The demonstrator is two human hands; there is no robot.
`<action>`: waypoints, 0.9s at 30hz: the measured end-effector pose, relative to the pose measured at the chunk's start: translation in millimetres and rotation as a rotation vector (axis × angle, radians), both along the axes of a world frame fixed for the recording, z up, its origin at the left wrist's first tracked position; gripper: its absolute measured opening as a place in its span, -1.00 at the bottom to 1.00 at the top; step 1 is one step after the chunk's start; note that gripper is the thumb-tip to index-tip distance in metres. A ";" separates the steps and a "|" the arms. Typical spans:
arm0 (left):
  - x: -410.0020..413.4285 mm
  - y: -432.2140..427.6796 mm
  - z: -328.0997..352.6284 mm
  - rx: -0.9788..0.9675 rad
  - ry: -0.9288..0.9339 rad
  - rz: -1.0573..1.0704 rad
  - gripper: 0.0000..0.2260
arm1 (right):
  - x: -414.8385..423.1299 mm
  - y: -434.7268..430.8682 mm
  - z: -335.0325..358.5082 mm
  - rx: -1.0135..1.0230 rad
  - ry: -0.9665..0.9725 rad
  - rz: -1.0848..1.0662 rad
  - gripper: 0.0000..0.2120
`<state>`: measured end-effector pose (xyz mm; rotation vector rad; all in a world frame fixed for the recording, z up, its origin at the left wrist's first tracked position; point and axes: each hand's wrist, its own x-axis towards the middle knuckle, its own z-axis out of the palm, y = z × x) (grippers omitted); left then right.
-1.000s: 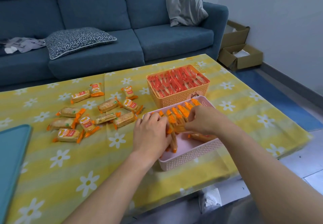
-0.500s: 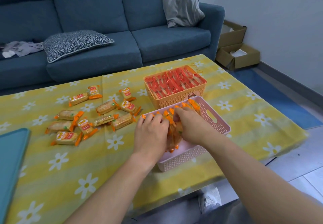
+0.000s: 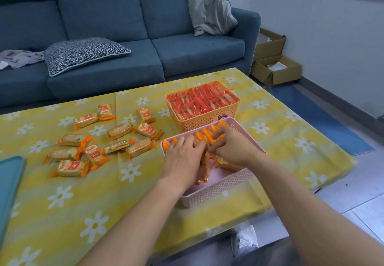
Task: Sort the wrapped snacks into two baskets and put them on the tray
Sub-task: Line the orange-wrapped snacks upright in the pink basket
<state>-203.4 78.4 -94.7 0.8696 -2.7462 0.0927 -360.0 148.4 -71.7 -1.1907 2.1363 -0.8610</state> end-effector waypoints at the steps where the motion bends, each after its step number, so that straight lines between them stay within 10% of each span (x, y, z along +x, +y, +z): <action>1: -0.3 0.0 -0.8 0.006 0.002 0.001 -0.76 | -11.6 3.4 3.6 0.025 0.125 -0.016 -0.76; 6: -2.0 -0.2 -2.5 0.012 -0.002 0.008 -0.74 | -25.6 14.1 -2.0 0.400 0.511 0.171 -0.93; 9: -2.7 -0.8 -4.2 0.015 -0.009 0.014 -0.72 | -17.0 6.0 -12.2 0.547 0.525 0.190 -0.67; 16: -2.0 -2.4 -6.9 0.079 0.043 0.032 -0.72 | -9.2 0.4 -20.9 0.541 0.695 0.129 -0.65; 27: -1.3 -3.5 -9.4 0.133 0.109 0.048 -0.73 | -0.8 -0.1 -8.8 0.201 0.281 0.032 -0.73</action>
